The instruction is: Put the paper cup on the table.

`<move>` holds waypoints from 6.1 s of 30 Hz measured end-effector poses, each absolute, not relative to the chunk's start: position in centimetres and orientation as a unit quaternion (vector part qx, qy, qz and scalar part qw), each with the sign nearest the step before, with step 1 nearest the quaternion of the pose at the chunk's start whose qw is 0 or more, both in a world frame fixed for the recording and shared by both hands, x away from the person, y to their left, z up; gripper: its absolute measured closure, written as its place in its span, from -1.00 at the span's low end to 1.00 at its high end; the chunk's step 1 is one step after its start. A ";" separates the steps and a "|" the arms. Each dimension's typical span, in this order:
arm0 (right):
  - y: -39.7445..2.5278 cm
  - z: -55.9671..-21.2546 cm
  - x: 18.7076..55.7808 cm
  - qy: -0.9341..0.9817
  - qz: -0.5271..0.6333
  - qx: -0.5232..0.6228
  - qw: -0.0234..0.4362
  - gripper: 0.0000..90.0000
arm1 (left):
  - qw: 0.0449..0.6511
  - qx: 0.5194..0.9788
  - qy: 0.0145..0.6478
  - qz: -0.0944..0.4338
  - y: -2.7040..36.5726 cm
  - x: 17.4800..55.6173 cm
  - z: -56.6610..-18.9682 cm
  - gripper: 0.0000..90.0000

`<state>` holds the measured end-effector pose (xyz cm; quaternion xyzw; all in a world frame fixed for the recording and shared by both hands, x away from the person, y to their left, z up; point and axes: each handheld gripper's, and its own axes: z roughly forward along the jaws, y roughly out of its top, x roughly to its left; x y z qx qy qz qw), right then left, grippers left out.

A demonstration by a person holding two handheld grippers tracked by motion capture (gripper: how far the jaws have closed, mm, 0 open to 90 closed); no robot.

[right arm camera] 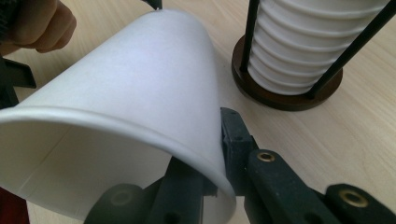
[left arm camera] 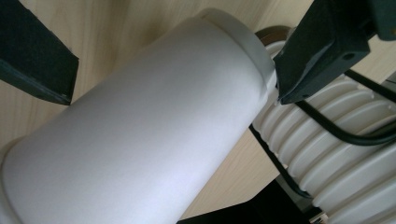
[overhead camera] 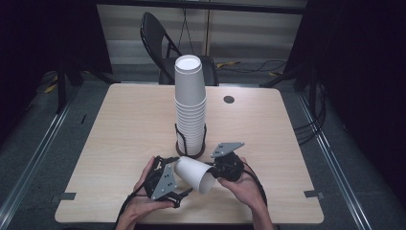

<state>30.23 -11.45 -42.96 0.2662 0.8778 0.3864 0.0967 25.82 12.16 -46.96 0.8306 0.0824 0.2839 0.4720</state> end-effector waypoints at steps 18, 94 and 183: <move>-10.8 -42.4 30.3 0.875 0.403 0.255 0.086 0.96 | 0.431 0.837 0.042 0.334 9.4 24.9 -46.7 -1.00; -12.4 -42.7 29.6 0.783 0.538 0.310 0.045 0.54 | 0.507 0.795 0.167 0.288 10.1 26.1 -45.1 -0.79; -20.2 -49.5 26.0 0.644 0.540 0.459 0.287 -0.70 | 0.514 0.698 0.418 0.272 22.3 40.4 -45.9 -0.84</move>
